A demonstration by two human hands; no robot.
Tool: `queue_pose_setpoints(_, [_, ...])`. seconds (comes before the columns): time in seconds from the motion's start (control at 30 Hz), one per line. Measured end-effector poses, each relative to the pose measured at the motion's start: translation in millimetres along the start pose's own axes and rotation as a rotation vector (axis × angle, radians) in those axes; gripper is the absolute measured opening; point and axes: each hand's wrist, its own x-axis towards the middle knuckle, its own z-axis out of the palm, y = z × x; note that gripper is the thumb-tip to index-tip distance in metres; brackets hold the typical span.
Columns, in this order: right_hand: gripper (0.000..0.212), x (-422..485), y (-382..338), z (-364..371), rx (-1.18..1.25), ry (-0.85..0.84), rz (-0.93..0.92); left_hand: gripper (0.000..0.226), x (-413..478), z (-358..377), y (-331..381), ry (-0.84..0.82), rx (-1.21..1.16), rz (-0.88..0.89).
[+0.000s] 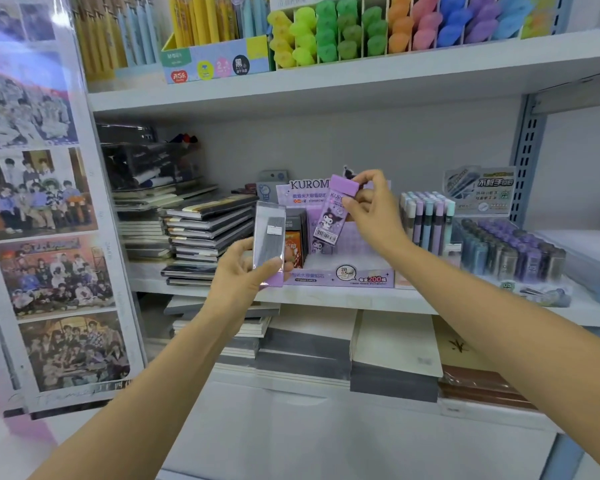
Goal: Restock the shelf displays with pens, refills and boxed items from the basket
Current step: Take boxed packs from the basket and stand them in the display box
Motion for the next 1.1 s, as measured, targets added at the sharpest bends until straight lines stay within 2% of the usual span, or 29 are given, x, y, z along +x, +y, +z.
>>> queue_pose_setpoints(0.23, [0.025,3,31,23,-0.168,-0.101,-0.052,0.029,6,-9,-12,0.056,-0.001,0.021])
queue_pose_setpoints(0.57, [0.026,13,27,22,-0.271,-0.254,-0.087,0.027,15,-14,-20,-0.007,-0.038,-0.008])
queue_pose_setpoints(0.7, [0.036,11,31,31,-0.338,-0.172,-0.176,0.025,15,-17,-20,-0.015,-0.064,-0.019])
queue_pose_setpoints(0.8, [0.03,8,39,34,-0.423,-0.111,-0.261,0.025,15,-18,-21,-0.013,-0.067,-0.032])
queue_pose_setpoints(1.0, [0.026,8,41,33,-0.569,-0.074,-0.185,0.03,14,-15,-19,-0.011,-0.037,-0.057])
queue_pose_setpoints(1.1, [0.029,5,25,24,-0.423,-0.102,-0.22,0.026,11,-11,-15,-0.04,-0.037,-0.063])
